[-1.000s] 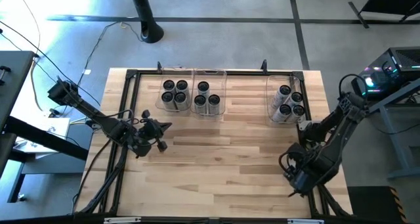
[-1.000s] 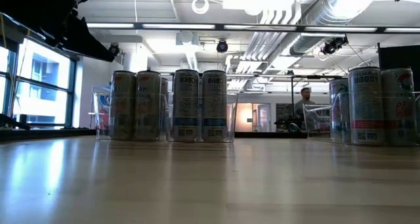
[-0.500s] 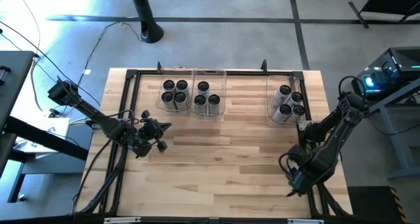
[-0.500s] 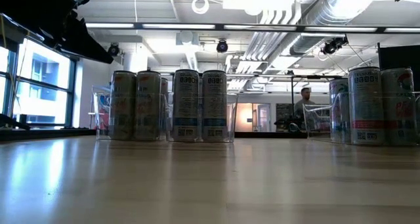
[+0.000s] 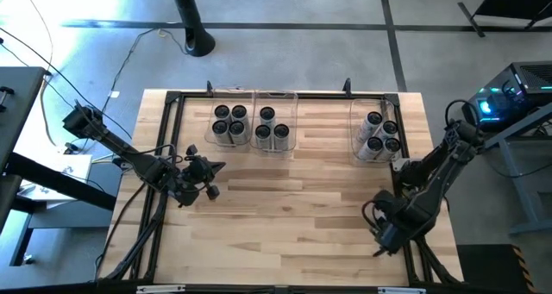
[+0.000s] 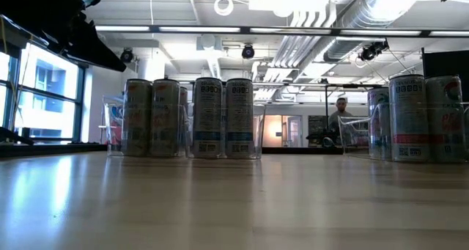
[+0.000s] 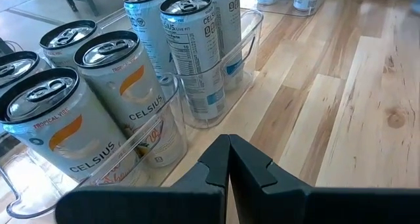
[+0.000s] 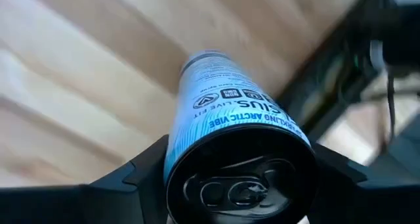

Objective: Sort soda cans
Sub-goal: Put the white and blue soda can into the middle transparent bin, then adjust the transparent bins

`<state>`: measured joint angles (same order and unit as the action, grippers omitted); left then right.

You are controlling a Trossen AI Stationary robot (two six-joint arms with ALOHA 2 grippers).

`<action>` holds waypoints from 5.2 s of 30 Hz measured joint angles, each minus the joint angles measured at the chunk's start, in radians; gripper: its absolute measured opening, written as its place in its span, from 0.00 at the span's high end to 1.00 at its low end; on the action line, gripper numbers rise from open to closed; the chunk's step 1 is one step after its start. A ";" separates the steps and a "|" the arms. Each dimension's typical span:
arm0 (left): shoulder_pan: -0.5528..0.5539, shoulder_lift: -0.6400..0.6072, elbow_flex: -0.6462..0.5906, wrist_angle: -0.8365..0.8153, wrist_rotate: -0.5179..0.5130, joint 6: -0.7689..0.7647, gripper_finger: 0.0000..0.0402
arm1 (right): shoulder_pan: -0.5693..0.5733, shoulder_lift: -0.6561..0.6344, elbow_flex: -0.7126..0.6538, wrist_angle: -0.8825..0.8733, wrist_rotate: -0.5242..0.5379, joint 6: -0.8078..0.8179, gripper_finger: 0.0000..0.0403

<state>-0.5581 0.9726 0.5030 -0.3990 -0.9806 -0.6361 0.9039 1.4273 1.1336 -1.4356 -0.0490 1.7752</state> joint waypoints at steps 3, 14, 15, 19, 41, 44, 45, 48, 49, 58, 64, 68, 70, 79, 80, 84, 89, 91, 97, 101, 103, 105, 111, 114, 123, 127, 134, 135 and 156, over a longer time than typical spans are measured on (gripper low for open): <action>0.000 0.000 0.000 0.000 0.000 0.000 1.00 | -0.063 0.004 0.028 0.020 0.133 -0.058 0.40; 0.000 0.000 0.000 0.002 0.003 -0.010 1.00 | -0.491 0.096 0.499 -0.032 0.665 -0.748 0.40; 0.000 0.000 0.000 0.002 0.003 -0.011 1.00 | -0.537 0.110 0.550 -0.047 0.691 -0.819 0.40; 0.000 0.000 0.000 0.002 0.003 -0.016 1.00 | -0.741 0.159 0.724 -0.017 0.712 -1.100 0.40; 0.001 0.000 0.000 0.008 0.002 -0.034 1.00 | -1.376 0.668 1.029 0.139 0.046 -1.653 0.40; 0.001 0.000 0.000 0.008 0.002 -0.034 1.00 | -1.368 0.719 1.076 0.121 0.022 -1.664 0.40; 0.001 0.000 0.000 0.008 0.002 -0.035 1.00 | -1.366 0.735 1.092 0.109 0.017 -1.667 0.40; 0.001 0.000 0.000 0.008 0.002 -0.034 1.00 | -1.359 0.779 1.129 0.081 0.010 -1.671 0.40; 0.001 0.000 0.000 0.008 0.001 -0.034 1.00 | -1.358 0.791 1.138 0.076 0.005 -1.671 0.40; 0.002 0.000 0.000 0.008 0.000 -0.034 1.00 | -1.356 0.826 1.143 0.066 -0.035 -1.671 0.40; 0.001 0.000 0.000 0.008 0.000 -0.034 1.00 | -1.356 0.826 1.157 0.011 -0.033 -1.645 0.40; 0.001 0.000 0.000 0.008 0.000 -0.034 1.00 | -1.356 0.826 1.182 -0.081 0.029 -1.597 0.40; 0.002 0.000 0.000 0.008 -0.003 -0.034 1.00 | -1.356 0.826 1.184 -0.093 0.041 -1.597 0.40; 0.003 0.000 0.000 0.008 -0.011 -0.034 1.00 | -1.354 0.826 1.176 -0.049 0.017 -1.600 0.40; 0.003 0.000 0.000 0.008 -0.011 -0.034 1.00 | -1.353 0.827 1.176 -0.045 0.009 -1.600 0.40; 0.003 0.000 0.000 0.007 -0.011 -0.034 1.00 | -1.351 0.841 1.176 -0.040 -0.008 -1.600 0.40; 0.004 0.000 0.000 0.008 -0.011 -0.034 1.00 | -1.349 0.863 1.175 -0.040 -0.032 -1.605 0.40; 0.004 0.000 0.000 0.008 -0.011 -0.034 1.00 | -1.349 0.869 1.176 -0.039 -0.033 -1.614 0.40; 0.006 0.000 0.000 0.008 -0.011 -0.034 1.00 | -1.349 0.873 1.177 -0.019 -0.034 -1.622 0.39; 0.008 0.000 0.000 0.008 -0.011 -0.034 1.00 | -1.349 0.875 1.177 -0.005 -0.035 -1.620 0.30; 0.008 0.000 0.000 0.008 -0.011 -0.034 1.00 | -1.349 0.876 1.176 0.004 -0.038 -1.619 0.27; 0.008 0.000 0.000 0.008 -0.011 -0.034 1.00 | -1.349 0.879 1.176 0.013 -0.036 -1.619 0.26; 0.008 0.000 0.000 0.008 -0.011 -0.034 1.00 | -1.348 0.880 1.175 0.025 -0.034 -1.623 0.25; 0.008 0.000 0.000 0.008 -0.010 -0.034 1.00 | -1.348 0.880 1.175 0.023 -0.039 -1.623 0.25; 0.008 0.000 0.000 0.008 -0.007 -0.034 1.00 | -1.342 0.865 1.175 0.009 -0.087 -1.627 0.24; 0.008 0.000 0.000 0.008 0.003 -0.034 1.00 | -1.335 0.846 1.175 0.009 -0.086 -1.627 0.24; 0.008 0.000 0.000 0.006 0.003 -0.040 1.00 | -1.328 0.788 1.176 0.008 -0.083 -1.627 0.24; 0.008 0.000 0.000 0.007 0.003 -0.041 1.00 | -1.328 0.779 1.176 0.002 -0.081 -1.627 0.24; -0.053 0.000 0.000 0.006 0.003 -0.096 1.00 | -0.744 0.467 0.902 -0.134 0.232 -1.463 0.24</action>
<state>-0.6112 0.9726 0.5034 -0.3932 -0.9776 -0.7322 0.1600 1.8938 2.0358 -1.5695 0.1830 0.3117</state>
